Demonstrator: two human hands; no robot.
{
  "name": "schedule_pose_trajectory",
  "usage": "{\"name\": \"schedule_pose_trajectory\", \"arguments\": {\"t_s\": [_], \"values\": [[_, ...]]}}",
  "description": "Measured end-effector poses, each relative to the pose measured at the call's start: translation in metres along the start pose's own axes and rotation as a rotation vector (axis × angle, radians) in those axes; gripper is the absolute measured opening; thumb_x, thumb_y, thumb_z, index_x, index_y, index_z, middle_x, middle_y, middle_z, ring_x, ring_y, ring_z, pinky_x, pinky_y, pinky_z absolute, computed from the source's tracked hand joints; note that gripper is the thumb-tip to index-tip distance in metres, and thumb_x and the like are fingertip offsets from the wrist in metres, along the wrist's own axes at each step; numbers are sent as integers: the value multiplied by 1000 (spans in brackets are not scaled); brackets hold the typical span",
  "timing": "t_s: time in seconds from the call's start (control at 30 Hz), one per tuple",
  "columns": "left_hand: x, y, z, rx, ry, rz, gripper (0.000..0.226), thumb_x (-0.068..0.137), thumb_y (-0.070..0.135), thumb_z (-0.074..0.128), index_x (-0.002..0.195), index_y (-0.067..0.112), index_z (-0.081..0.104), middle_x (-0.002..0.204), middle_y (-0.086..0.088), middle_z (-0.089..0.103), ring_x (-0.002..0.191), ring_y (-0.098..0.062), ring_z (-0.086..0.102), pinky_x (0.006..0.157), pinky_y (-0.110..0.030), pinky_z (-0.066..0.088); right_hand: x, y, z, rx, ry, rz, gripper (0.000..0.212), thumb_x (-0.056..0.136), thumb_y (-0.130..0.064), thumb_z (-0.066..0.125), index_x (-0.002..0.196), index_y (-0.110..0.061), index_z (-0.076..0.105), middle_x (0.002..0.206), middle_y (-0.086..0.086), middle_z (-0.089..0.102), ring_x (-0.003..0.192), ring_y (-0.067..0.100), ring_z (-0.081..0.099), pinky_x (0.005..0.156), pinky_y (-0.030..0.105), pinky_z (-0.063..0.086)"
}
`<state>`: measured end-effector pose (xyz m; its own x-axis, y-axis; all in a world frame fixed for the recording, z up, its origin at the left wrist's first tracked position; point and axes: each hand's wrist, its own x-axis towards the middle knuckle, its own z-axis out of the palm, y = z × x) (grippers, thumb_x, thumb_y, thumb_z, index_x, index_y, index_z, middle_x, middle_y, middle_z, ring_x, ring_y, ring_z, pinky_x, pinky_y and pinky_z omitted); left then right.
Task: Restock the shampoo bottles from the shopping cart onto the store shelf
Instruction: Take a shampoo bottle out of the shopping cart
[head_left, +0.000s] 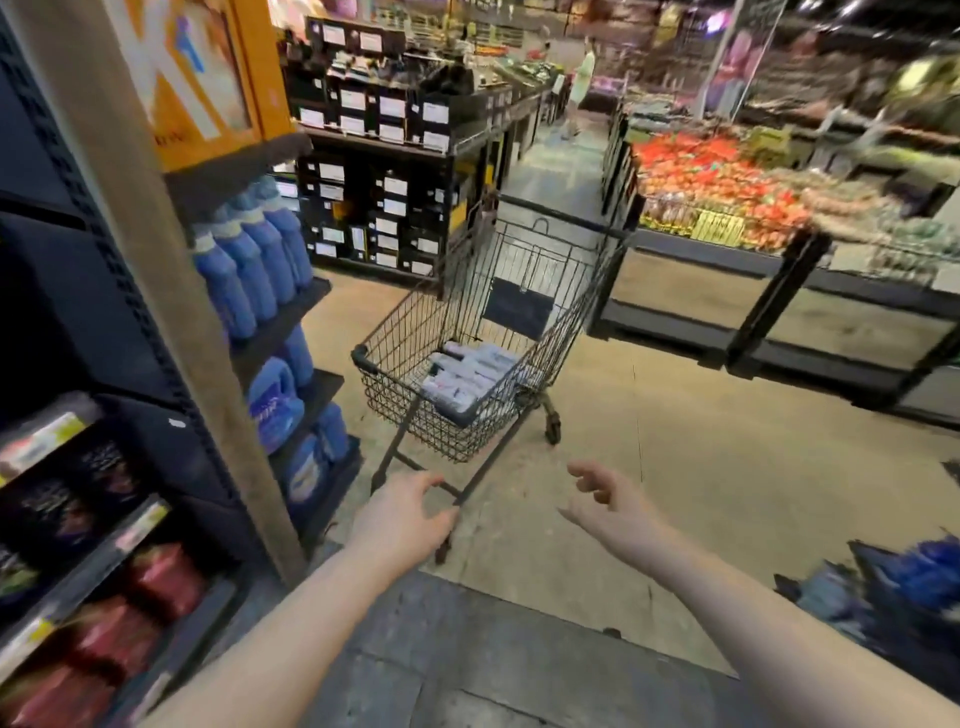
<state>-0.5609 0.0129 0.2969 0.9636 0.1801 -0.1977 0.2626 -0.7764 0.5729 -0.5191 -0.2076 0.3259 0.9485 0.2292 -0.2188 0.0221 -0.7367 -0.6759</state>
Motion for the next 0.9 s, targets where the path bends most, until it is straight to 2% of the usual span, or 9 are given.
{"name": "schedule_pose_trajectory", "arguments": {"t_s": [0.13,0.27,0.4,0.57,0.67,0.77,0.9], "values": [[64,3,11,-1,-30,-59,53,87,40,57,136,24,46,141,-4,44,125,-21,47,103,-30,40,67,9,-6,-23,-35,54,45,85,-28,66,126,-25,50,113,-1,53,111,18,50,93,30,40],[148,1,17,-31,-34,-87,53,87,38,57,136,23,46,139,-2,46,122,-19,50,98,-30,41,148,9,-13,-53,-36,49,43,85,-26,66,126,-23,53,116,0,56,104,14,51,87,25,39],[248,-3,11,-24,-80,-119,52,88,39,56,136,24,45,138,-1,47,117,-18,53,94,-31,45,246,4,-21,-34,-53,70,40,82,-24,70,121,-21,57,108,-1,58,105,17,54,94,32,45],[358,2,-8,-3,-130,-142,59,87,41,57,139,21,41,141,-1,45,122,-20,49,99,-33,44,342,-6,-35,-44,-87,109,39,82,-23,70,119,-18,59,106,0,59,101,14,55,87,23,40],[410,7,-11,-22,-170,-168,64,85,44,59,141,23,38,143,-1,41,119,-20,51,98,-40,46,397,-7,-43,-74,-132,136,38,83,-27,69,119,-23,59,110,-3,60,102,13,55,86,24,41],[447,5,-7,-39,-193,-206,64,86,44,58,142,25,35,144,0,38,112,-21,56,92,-43,50,460,-6,-43,-127,-196,139,39,83,-30,67,121,-23,58,115,-2,60,107,16,55,92,30,44],[493,-10,10,-100,-171,-311,64,86,40,59,143,25,35,145,0,39,125,-19,48,103,-39,43,556,-2,-26,-184,-315,77,44,85,-33,64,127,-20,56,125,-3,59,110,15,56,97,31,44]]}}
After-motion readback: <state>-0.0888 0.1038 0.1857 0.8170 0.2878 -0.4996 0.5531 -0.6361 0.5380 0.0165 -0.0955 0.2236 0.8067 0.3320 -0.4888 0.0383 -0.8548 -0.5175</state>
